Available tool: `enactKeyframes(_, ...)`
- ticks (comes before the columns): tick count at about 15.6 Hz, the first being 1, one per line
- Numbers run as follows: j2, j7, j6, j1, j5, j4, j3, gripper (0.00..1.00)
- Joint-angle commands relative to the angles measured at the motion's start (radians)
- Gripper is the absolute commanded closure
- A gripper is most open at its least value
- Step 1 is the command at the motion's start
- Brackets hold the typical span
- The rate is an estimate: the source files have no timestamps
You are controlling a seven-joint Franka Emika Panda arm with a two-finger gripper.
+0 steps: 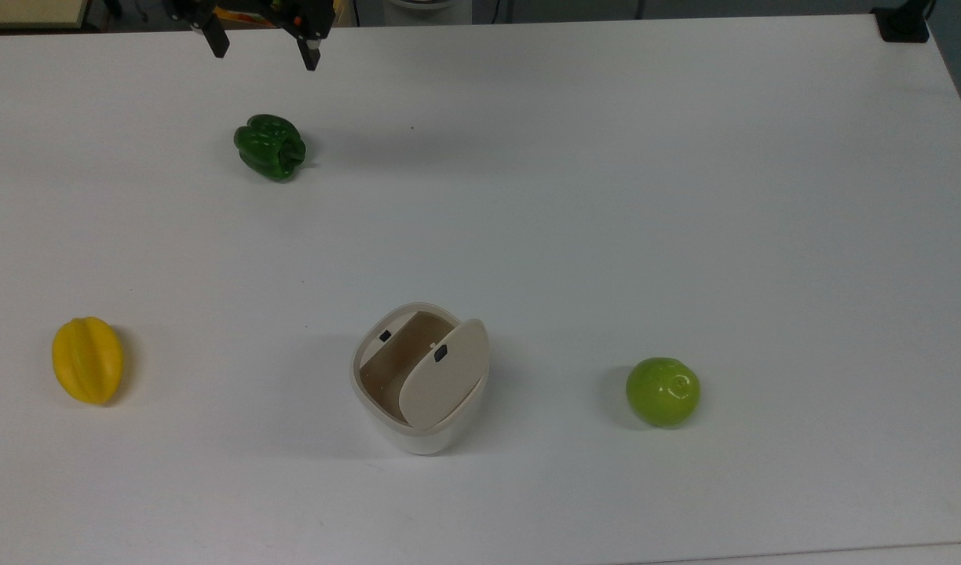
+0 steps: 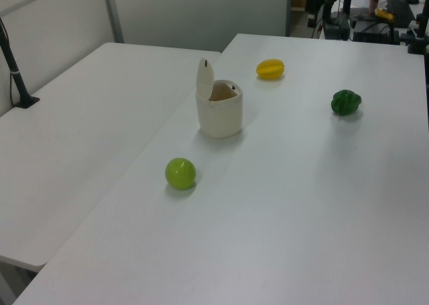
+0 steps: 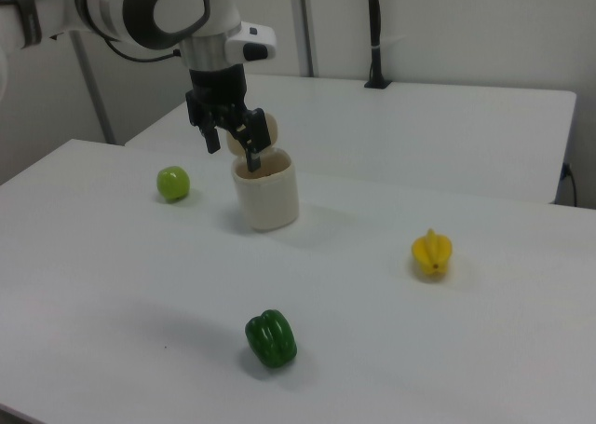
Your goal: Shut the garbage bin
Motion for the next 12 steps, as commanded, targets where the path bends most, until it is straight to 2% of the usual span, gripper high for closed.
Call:
enactKeyframes(1, -0.001, -0.035, 0.031, 0.02, 0.002, -0.016, -0.004, 0.0)
enactKeyframes(6, 0.013, -0.077, 0.08, 0.034, 0.002, 0.006, 0.007, 0.0)
enactKeyframes(7, 0.014, -0.093, 0.093, 0.04, 0.0, 0.006, 0.007, 0.09)
enactKeyframes(10, 0.017, -0.087, 0.155, 0.045, 0.003, 0.004, 0.007, 0.68)
enactKeyframes(12, 0.025, -0.097, 0.201, 0.043, 0.003, 0.004, 0.007, 1.0)
